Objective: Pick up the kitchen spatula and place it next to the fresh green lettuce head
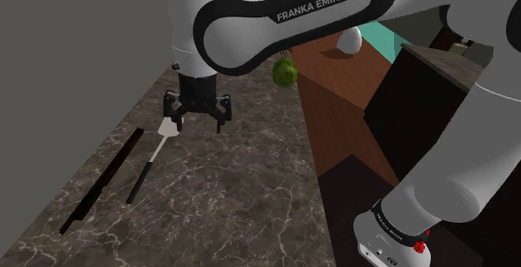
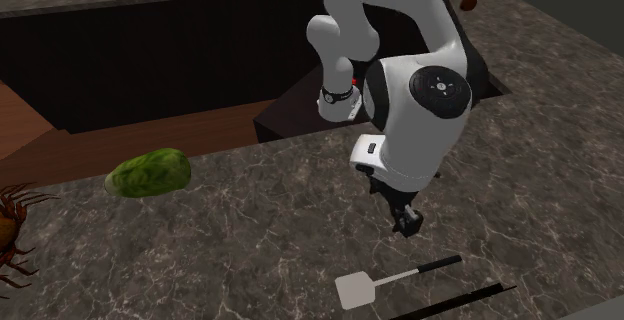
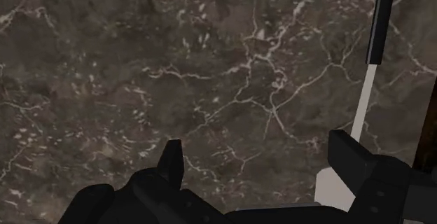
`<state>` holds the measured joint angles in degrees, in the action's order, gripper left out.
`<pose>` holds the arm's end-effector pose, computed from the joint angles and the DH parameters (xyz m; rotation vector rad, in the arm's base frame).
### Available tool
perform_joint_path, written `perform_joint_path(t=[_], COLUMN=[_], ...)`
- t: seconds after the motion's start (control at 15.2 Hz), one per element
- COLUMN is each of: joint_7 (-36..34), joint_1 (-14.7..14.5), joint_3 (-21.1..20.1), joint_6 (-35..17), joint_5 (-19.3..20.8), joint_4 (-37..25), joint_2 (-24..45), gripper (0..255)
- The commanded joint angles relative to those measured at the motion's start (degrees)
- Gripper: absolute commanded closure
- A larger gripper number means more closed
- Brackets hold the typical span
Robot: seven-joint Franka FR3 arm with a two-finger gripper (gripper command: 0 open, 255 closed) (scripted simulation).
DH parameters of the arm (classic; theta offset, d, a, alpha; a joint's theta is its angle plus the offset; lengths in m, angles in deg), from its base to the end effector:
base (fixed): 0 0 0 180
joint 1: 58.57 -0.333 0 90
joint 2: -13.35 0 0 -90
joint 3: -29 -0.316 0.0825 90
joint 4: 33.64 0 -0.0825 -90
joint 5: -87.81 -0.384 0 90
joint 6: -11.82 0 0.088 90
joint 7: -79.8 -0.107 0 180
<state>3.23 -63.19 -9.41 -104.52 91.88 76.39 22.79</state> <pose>0.4410 0.3883 0.4224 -3.0149 0.8652 0.0665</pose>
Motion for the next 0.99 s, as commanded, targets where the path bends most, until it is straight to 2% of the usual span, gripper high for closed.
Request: perform_joint_path(t=[0.0,0.26,0.53,0.92], joint_7=[-4.2,-11.0,-15.3,-15.9], joint_1=[-1.8,-7.1,-12.3,-12.6], joint_3=[0.2,2.2,4.5,5.2], joint_6=[0.2,1.7,4.1,0.4], joint_5=[3.0,8.2,11.4,12.4], joint_4=[-4.3,-14.7,-25.8,-23.5], joint_2=[5.0,15.4,24.4,26.0], gripper=[0,0,0,0])
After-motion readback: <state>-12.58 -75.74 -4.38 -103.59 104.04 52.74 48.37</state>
